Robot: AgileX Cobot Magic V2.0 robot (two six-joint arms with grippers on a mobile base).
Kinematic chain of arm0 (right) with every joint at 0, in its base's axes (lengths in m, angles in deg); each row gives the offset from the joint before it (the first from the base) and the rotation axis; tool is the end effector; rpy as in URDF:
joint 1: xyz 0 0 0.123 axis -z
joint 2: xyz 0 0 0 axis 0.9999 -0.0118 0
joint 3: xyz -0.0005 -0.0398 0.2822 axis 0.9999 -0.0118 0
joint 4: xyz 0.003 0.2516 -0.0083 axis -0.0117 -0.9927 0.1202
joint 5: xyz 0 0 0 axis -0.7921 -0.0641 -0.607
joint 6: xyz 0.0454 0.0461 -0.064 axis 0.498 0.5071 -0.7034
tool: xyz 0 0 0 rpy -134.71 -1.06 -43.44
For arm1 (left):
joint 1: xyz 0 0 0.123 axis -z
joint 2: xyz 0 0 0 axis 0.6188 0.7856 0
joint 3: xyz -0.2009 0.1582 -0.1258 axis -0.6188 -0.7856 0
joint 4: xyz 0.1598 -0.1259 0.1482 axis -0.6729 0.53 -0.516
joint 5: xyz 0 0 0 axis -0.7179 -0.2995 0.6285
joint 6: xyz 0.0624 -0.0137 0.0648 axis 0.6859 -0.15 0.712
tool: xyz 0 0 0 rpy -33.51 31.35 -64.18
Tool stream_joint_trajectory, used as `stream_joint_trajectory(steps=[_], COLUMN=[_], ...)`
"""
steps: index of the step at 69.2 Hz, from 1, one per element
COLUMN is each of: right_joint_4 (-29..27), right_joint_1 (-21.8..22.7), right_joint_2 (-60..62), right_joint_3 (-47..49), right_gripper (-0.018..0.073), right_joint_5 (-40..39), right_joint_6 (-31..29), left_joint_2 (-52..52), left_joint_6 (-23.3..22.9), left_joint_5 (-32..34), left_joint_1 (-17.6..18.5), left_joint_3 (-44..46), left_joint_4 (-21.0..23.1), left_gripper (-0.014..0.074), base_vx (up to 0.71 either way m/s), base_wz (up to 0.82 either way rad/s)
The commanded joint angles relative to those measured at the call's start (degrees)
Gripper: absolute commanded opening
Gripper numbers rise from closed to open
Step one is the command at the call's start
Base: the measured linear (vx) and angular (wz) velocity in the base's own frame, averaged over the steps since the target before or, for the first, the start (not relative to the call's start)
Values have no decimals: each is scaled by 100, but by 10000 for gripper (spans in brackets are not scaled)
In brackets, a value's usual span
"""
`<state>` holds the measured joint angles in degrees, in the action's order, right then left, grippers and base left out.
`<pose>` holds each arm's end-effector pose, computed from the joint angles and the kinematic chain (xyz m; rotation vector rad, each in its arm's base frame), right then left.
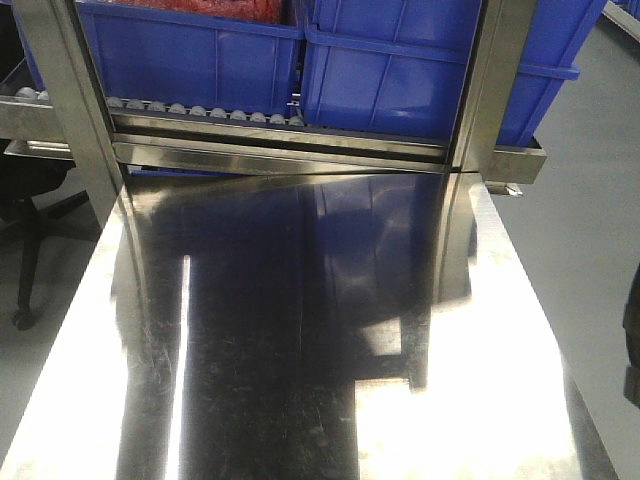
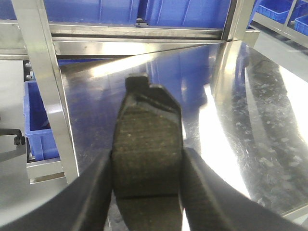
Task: Move and align brake pads A on conveyor
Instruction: 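Close the right gripper on the brake pad and lift it, then back the base away from the steel table and turn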
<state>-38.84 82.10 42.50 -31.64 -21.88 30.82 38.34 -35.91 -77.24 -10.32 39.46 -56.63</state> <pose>0.1082 0.0146 0.3010 -0.1545 2.0500 0.0777 0.0114 0.0073 0.3042 0.2327 1.9142 -0.3056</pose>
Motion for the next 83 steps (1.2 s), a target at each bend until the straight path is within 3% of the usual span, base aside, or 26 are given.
stream_joint_trajectory(steps=[1,13,24,83], right_joint_4=[-87,-436,-744,-743], right_joint_1=[11,11,11,11], right_joint_2=[383,1114,1561,1652], right_joint_3=[-10,-303,-521,-527], right_gripper=[-3,-3,-3,-3], right_joint_5=[-512,-494,-519,-501], right_joint_6=[-91,-547,-600,-600], left_joint_2=[84,84,84,84], left_joint_6=[4,4,4,4], left_joint_5=[515,515,515,515], left_joint_1=[27,27,27,27], left_joint_3=[135,135,135,135], left_joint_4=[-53,-53,-53,-53], left_gripper=[-6,-6,-6,-6], base_vx=[0,0,0,0], base_wz=[0,0,0,0])
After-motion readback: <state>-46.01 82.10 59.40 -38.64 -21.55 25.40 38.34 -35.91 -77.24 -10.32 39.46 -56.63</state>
